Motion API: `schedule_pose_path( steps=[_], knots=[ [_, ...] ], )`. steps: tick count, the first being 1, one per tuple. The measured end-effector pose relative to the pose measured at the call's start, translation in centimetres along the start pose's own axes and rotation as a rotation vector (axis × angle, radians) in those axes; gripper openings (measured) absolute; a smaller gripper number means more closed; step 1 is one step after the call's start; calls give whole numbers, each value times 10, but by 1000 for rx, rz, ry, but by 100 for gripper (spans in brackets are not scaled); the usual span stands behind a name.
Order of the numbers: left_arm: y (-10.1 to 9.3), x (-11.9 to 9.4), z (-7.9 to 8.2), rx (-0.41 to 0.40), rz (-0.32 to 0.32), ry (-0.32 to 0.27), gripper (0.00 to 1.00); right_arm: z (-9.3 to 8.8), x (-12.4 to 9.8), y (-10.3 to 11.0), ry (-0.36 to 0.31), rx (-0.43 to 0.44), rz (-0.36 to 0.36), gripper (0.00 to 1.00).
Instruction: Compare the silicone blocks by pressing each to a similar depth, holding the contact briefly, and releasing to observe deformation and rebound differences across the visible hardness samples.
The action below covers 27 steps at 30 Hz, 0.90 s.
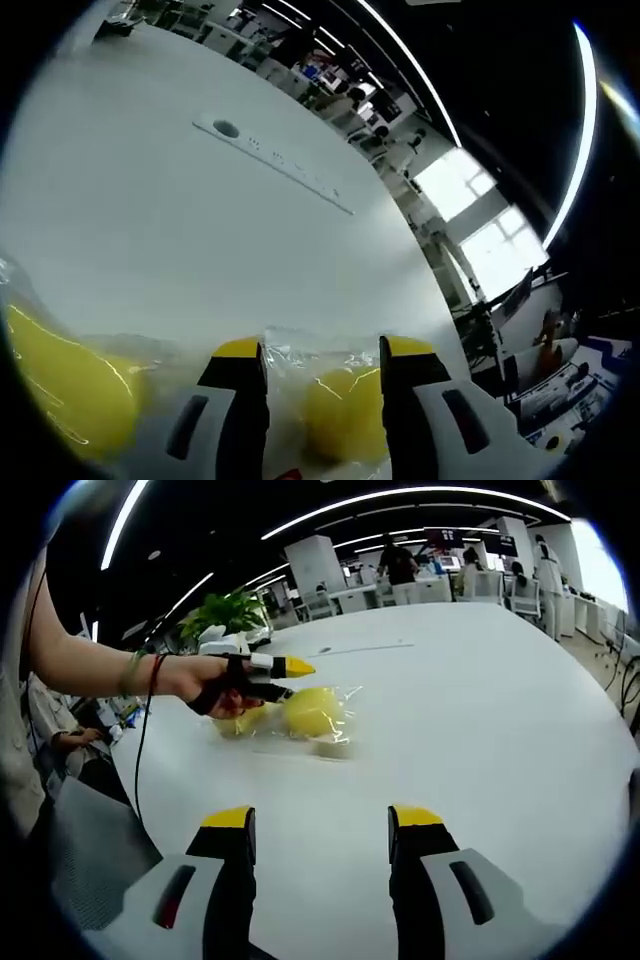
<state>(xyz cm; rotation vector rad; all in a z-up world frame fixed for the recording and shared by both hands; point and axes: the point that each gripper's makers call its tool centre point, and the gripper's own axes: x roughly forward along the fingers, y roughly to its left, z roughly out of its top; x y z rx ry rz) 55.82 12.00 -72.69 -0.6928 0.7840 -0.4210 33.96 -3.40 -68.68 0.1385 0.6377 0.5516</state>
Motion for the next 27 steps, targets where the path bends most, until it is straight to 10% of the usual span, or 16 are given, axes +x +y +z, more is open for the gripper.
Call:
schedule_pose_path(
  steps=[10,27],
  knots=[
    [10,0,-1,-23,4,-17,3,2,-2,-4,-4,0,-7,50],
    [-5,-9,-6,-32,-49,45,0,6,-1,-3,2,-27,5,47]
  ],
)
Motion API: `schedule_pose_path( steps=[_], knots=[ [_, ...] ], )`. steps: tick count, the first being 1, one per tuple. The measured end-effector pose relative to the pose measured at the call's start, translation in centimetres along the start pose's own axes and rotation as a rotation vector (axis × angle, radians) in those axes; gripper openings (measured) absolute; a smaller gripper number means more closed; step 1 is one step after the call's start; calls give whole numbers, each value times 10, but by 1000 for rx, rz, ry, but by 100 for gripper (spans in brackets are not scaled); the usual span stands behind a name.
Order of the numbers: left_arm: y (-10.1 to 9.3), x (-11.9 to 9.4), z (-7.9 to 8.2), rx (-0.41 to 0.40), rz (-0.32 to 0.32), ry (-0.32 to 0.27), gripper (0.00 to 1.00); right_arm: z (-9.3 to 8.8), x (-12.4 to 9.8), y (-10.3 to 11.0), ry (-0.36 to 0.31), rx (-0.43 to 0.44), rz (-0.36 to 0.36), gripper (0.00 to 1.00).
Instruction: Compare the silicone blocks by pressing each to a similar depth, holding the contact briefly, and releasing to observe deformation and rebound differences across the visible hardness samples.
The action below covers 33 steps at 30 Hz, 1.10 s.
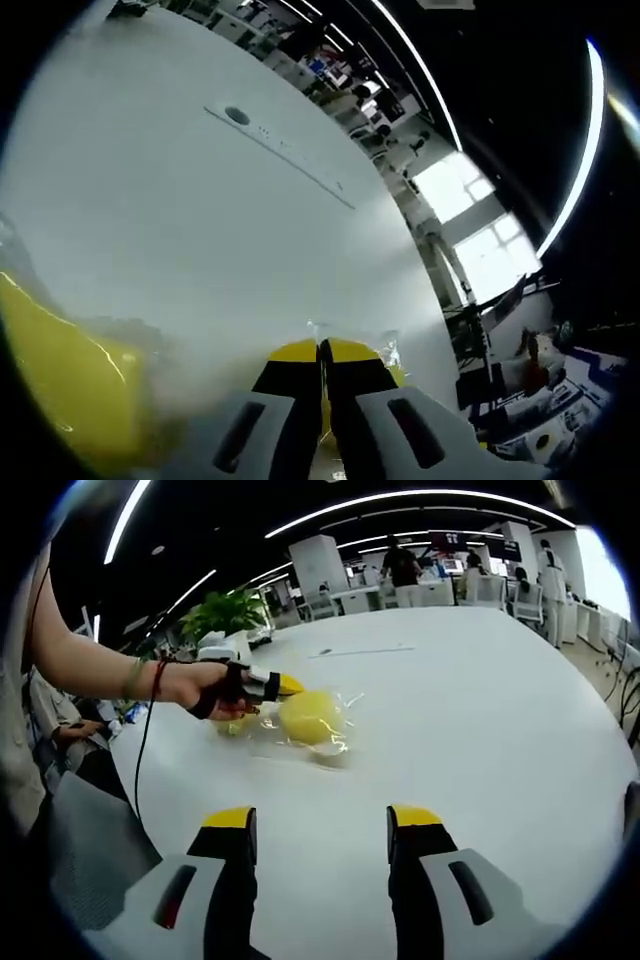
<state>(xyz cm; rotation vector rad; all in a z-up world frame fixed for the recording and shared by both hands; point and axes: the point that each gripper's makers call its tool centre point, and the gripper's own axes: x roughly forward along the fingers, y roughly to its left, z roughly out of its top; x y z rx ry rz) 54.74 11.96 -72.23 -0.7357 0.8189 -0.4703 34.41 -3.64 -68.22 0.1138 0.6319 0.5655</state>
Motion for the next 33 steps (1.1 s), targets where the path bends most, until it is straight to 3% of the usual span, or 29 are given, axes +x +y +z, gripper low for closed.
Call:
schedule_pose_path(
  steps=[4,19,26,33],
  knots=[
    [4,-4,-1,39,36,3,0,1,-1,1,-1,-6,2,47],
    [-32,-21,5,157,-26,-43,0,11,-8,5,-18,-34,-2,47],
    [-32,-32,4,149,-40,-51,0,16,-14,9,-30,-53,-5,48],
    [-47,-44,-1,175,-71,-44,0,21,-19,13,-38,-73,-11,48]
  ],
)
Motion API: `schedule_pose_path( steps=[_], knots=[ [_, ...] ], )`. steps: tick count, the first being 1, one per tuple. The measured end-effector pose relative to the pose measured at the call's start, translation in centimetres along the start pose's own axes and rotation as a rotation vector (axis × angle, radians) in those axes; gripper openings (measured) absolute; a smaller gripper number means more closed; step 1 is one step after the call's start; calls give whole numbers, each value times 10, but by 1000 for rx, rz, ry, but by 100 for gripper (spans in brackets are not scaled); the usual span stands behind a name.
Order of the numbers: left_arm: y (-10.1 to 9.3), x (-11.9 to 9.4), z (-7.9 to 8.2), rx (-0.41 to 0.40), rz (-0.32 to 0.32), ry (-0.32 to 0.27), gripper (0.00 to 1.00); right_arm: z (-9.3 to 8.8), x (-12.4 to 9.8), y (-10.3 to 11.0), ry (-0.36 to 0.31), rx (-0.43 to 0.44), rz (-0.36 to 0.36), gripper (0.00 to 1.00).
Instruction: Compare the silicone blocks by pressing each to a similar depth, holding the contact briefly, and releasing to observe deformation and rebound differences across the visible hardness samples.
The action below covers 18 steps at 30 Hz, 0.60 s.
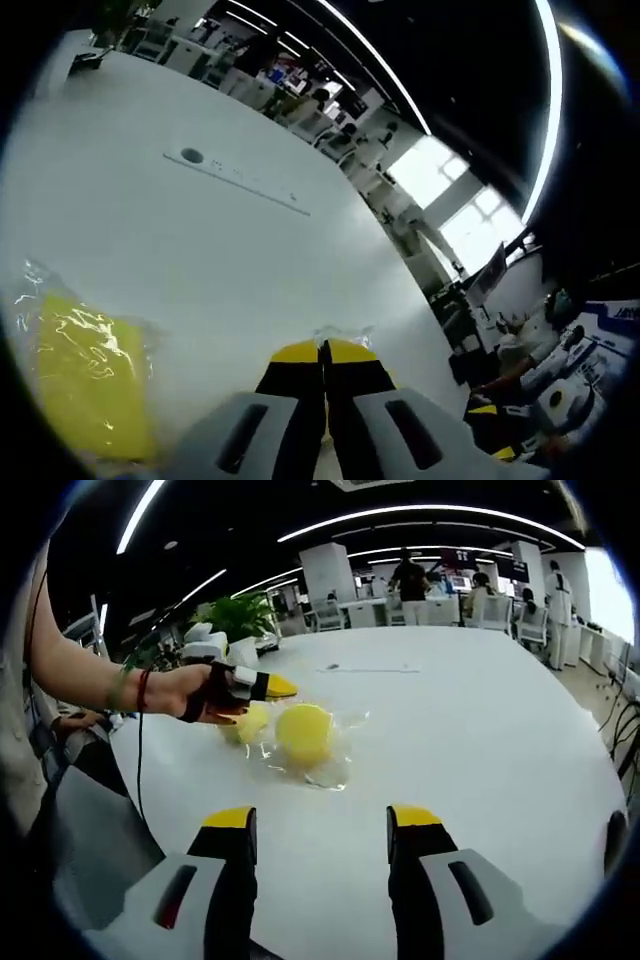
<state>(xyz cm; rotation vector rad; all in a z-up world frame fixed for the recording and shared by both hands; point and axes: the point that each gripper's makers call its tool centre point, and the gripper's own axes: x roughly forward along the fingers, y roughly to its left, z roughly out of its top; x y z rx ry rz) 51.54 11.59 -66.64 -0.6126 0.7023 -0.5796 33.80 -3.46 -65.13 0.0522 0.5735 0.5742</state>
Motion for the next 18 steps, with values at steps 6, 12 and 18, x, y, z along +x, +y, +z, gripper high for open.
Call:
schedule_pose_path(
  steps=[6,12,18],
  knots=[
    [-20,-8,1,9,-46,1,0,4,-3,5,-4,-19,2,47],
    [-41,-19,-2,81,-89,16,0,8,-5,10,-9,-36,8,47],
    [-50,-30,0,123,-108,9,0,16,-9,15,-20,-56,10,47]
  ],
)
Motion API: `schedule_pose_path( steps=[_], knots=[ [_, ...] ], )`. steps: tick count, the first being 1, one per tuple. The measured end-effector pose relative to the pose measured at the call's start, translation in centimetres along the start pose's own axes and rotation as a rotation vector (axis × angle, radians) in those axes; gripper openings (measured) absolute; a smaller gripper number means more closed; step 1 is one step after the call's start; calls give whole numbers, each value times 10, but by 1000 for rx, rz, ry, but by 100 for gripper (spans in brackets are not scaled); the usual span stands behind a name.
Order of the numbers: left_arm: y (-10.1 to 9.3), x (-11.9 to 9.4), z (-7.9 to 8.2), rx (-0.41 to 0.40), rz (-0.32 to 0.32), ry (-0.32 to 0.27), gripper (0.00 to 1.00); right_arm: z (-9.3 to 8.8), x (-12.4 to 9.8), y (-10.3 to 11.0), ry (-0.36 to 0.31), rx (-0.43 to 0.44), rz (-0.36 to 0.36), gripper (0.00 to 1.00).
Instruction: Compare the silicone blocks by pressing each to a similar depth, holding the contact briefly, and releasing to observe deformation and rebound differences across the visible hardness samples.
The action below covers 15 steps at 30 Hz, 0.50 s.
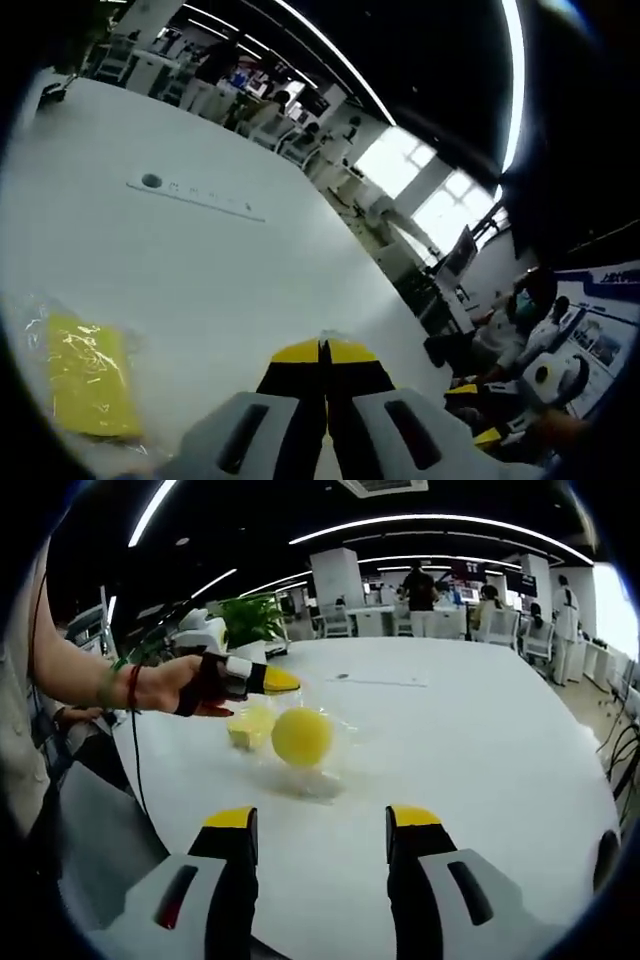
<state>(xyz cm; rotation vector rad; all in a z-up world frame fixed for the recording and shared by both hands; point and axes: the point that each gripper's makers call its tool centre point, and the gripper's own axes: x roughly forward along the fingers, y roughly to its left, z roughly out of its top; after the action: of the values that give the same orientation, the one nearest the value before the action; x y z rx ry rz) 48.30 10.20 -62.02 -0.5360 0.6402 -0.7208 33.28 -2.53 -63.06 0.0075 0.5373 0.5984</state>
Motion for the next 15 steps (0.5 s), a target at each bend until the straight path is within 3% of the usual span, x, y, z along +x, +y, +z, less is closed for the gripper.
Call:
schedule_pose_path(
  steps=[10,15],
  knots=[
    [-12,-21,0,21,-21,11,0,12,0,10,-13,-36,11,47],
    [-17,-30,0,70,-31,24,0,20,3,15,-24,-61,25,48]
  ],
)
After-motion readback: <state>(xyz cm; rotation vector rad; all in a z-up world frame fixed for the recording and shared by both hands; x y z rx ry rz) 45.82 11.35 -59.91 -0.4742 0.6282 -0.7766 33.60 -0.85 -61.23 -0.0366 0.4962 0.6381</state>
